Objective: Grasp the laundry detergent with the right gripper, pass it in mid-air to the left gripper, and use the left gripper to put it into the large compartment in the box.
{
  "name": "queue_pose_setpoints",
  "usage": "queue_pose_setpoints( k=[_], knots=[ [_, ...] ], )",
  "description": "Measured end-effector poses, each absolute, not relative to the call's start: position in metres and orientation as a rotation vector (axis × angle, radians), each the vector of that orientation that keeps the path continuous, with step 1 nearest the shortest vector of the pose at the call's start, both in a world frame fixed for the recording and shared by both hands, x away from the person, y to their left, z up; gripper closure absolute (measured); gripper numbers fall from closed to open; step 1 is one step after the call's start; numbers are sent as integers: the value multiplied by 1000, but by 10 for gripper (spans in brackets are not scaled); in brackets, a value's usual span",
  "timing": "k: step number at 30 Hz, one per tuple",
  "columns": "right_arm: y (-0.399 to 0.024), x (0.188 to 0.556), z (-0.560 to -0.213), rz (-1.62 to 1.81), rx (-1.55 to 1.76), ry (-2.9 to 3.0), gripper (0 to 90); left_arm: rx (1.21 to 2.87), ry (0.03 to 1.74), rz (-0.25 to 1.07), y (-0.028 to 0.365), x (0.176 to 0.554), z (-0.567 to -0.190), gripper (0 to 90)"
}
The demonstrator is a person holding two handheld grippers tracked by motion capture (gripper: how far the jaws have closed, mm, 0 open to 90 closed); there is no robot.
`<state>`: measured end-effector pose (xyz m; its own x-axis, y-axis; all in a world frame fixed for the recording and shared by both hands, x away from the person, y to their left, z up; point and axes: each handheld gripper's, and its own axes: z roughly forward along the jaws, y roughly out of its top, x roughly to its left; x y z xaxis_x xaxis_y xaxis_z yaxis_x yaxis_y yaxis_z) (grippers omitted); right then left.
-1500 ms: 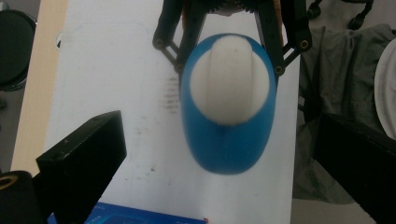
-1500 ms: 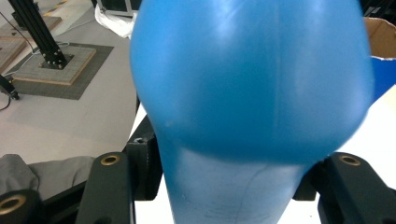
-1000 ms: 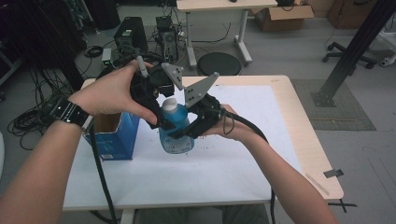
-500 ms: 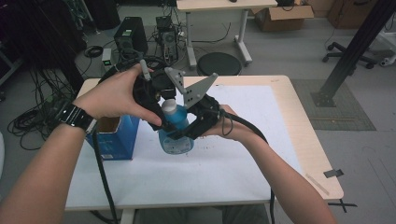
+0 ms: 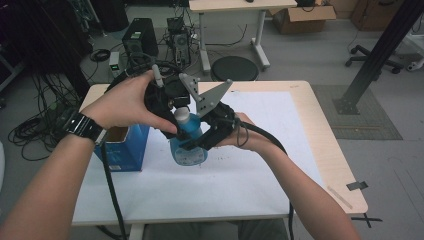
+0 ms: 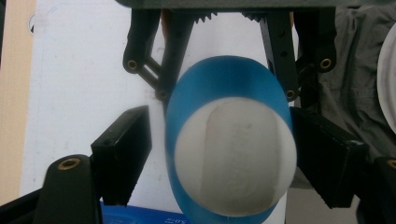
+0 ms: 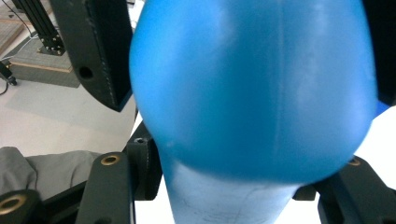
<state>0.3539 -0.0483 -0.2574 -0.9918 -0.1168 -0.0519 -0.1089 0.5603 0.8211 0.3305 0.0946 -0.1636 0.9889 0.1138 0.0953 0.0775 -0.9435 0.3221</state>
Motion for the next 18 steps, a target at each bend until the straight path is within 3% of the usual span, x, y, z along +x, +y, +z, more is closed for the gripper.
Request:
queue_pose_setpoints(
  k=[18],
  knots=[
    [-46,353,-258,-1444,202,-2768,424,2833,132,187,94,328,-165,322]
  ],
)
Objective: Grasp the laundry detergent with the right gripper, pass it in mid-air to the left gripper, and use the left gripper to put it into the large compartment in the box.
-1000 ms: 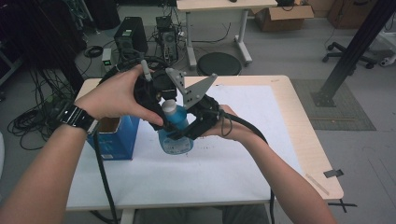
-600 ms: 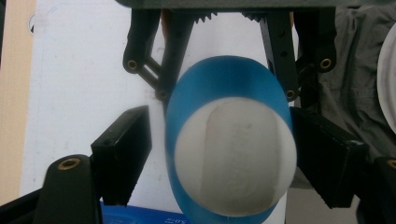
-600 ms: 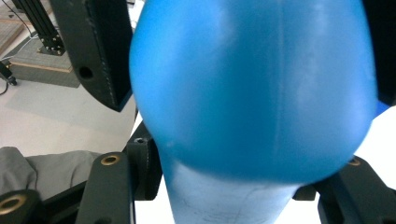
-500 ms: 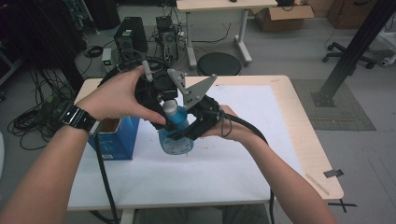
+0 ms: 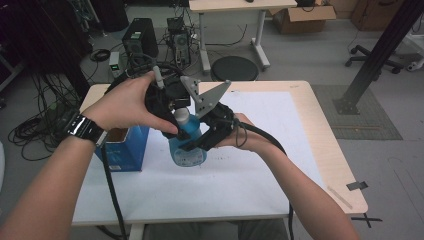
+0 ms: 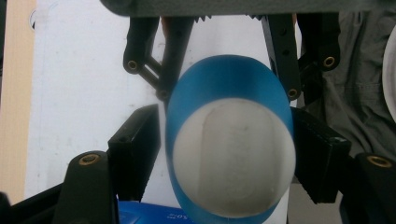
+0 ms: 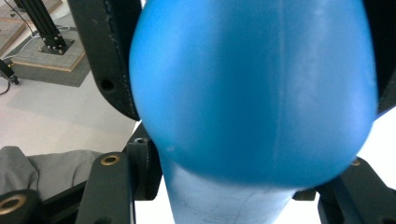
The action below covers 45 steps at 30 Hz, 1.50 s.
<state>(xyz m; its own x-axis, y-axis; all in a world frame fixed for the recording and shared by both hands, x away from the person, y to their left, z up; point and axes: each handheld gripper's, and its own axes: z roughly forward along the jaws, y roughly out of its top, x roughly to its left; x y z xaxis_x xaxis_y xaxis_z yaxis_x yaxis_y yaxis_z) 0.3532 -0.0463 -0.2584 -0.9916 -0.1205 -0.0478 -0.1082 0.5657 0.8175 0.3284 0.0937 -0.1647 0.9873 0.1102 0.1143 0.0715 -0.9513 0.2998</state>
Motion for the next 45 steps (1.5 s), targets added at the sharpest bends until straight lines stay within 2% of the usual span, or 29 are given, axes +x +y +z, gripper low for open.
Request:
queue_pose_setpoints(
  k=[9,25,27,28,32,35,39,40,41,42,43,45],
  knots=[
    [-46,354,-259,-1439,195,-2772,424,2840,134,170,94,328,-165,372],
    [-48,355,-259,-1463,199,-2747,419,2840,176,145,91,330,-161,379],
    [-48,356,-259,-1460,197,-2735,389,2842,191,130,90,331,-160,380],
    [-49,357,-260,-1473,159,-2736,217,2845,225,110,91,332,-159,380],
    [-55,360,-269,-1415,123,-2788,95,2847,328,110,95,336,-153,380],
    [-66,365,-276,-1340,87,-2836,62,2859,429,141,101,340,-146,380],
    [-86,371,-285,-1226,47,-2912,66,2847,624,193,112,347,-136,380],
    [-86,371,-285,-1226,47,-2912,66,2847,624,193,112,347,-136,380],
    [-92,373,-287,-1189,33,-2932,67,2836,685,206,115,350,-133,380],
    [-105,376,-292,-1105,5,-2974,74,2798,816,236,123,354,-127,380],
    [-111,377,-294,-1066,-3,-3000,74,2798,816,236,123,354,-127,380],
    [-125,380,-298,-988,-37,-3033,76,2713,1025,272,138,361,-119,380]
  ],
)
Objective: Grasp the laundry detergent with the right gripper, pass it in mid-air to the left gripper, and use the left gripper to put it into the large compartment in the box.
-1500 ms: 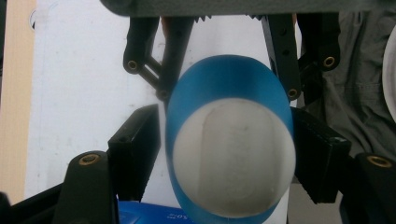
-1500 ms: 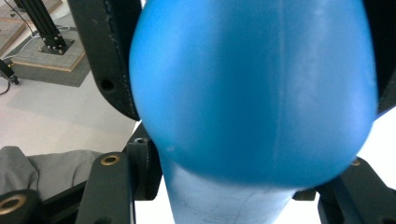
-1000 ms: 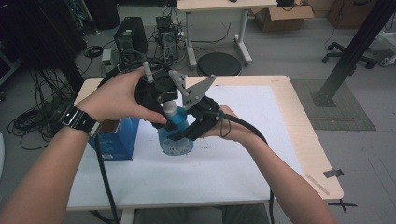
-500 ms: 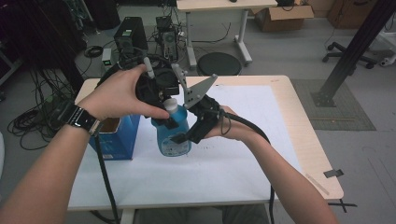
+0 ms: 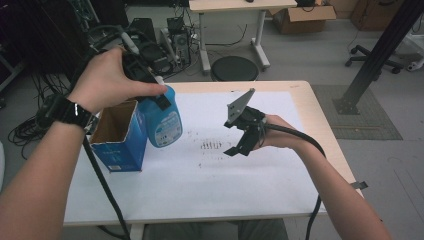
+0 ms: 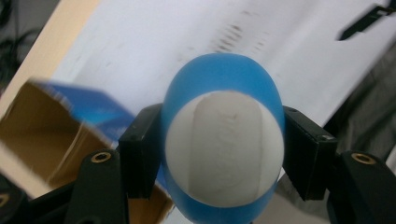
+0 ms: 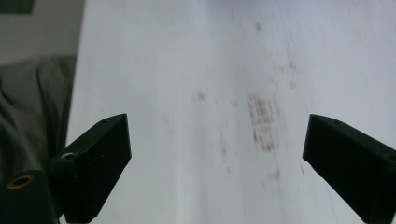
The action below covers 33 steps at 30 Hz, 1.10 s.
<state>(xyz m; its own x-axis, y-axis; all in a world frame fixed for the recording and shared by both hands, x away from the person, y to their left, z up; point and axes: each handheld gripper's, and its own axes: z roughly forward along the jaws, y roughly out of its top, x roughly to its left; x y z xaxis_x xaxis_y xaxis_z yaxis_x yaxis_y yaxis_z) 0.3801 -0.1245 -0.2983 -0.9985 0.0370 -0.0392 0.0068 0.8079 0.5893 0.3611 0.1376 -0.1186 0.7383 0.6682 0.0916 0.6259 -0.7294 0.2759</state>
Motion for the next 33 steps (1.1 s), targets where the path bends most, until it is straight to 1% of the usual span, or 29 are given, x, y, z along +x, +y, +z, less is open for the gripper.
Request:
queue_pose_setpoints(
  k=[1,3,4,5,6,7,10,11,12,13,18,21,26,33],
  knots=[
    [-125,380,-298,958,36,2940,76,2713,1025,272,138,361,-119,380],
    [-137,382,-302,877,66,2949,76,2638,1150,292,148,365,-113,380],
    [-150,384,-306,801,87,2960,76,2570,1264,315,158,368,-108,380],
    [-156,385,-308,770,95,2962,76,2533,1323,326,163,370,-105,380],
    [-156,385,-308,770,95,2962,76,2533,1323,326,163,370,-105,380],
    [-170,386,-310,695,130,2975,76,2479,1422,330,174,373,-100,380],
    [-186,388,-314,610,162,2982,71,2413,1537,340,189,375,-94,380],
    [-186,388,-314,610,162,2982,71,2413,1537,340,189,375,-94,380],
    [-198,390,-316,593,193,3001,69,2348,1605,357,198,376,-90,380],
    [-202,390,-316,572,201,3003,69,2322,1635,362,202,377,-89,380],
    [-220,390,-319,431,221,3011,68,2232,1741,389,221,378,-86,380],
    [-228,389,-320,395,228,3018,72,2206,1771,412,226,378,-86,381],
    [-240,388,-322,345,251,3018,77,2118,1860,456,241,381,-87,381],
    [-253,387,-319,317,269,3012,83,2077,1928,465,254,384,-97,381]
  ],
)
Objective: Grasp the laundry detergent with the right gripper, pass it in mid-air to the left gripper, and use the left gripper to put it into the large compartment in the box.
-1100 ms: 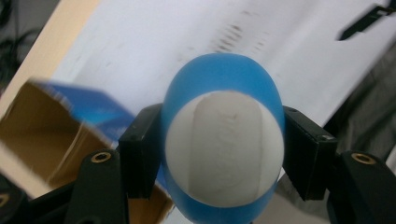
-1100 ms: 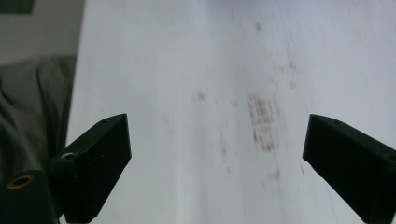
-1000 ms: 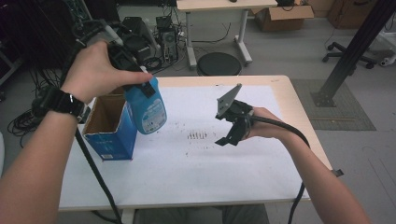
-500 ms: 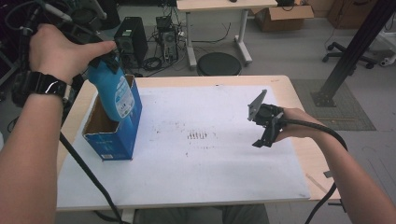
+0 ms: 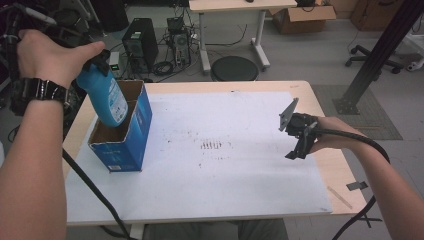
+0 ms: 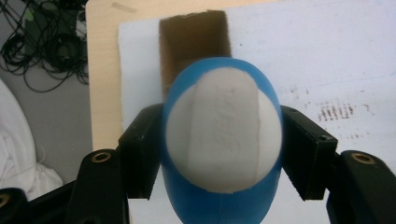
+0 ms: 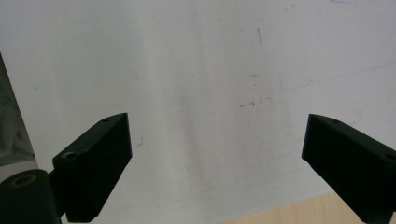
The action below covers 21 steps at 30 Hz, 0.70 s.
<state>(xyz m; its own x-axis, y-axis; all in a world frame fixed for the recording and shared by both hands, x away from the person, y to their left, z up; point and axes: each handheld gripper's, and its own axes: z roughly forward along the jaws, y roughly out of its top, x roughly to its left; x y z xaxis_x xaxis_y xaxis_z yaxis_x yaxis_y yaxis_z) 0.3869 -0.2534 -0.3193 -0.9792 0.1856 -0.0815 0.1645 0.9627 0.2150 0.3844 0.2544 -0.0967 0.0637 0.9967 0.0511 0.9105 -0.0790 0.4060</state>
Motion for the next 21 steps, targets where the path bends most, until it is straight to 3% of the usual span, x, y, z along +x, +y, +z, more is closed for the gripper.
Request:
queue_pose_setpoints(
  k=[21],
  knots=[
    [-263,386,-318,324,290,3015,83,2084,2012,432,267,395,-165,381]
  ],
)
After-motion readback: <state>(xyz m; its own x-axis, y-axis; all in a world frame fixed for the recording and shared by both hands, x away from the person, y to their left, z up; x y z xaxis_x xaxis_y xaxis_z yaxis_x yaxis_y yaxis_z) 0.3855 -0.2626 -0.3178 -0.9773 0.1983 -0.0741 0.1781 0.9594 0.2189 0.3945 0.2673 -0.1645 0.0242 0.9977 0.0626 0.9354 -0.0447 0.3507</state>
